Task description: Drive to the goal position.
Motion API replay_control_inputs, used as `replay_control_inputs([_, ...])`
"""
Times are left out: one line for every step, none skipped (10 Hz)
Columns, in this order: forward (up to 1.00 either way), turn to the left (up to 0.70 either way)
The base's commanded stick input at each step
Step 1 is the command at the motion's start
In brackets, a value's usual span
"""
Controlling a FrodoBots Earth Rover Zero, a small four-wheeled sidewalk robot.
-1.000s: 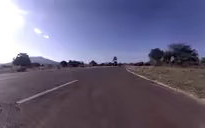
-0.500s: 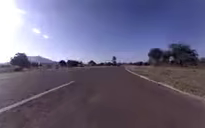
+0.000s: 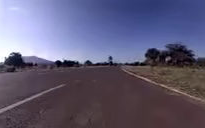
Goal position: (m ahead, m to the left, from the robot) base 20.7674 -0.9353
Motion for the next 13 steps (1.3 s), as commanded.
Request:
replay_control_inputs([1.0, -0.3])
replay_control_inputs([1.0, -0.1])
replay_control_inputs([1.0, 0.0])
replay_control_inputs([1.0, 0.0])
replay_control_inputs([1.0, 0.0])
replay_control_inputs([1.0, 0.0])
replay_control_inputs([1.0, 0.0])
replay_control_inputs([1.0, 0.0])
replay_control_inputs([1.0, 0.0])
replay_control_inputs([1.0, 0.0])
replay_control_inputs([1.0, -0.14])
replay_control_inputs([1.0, -0.28])
replay_control_inputs([1.0, -0.24])
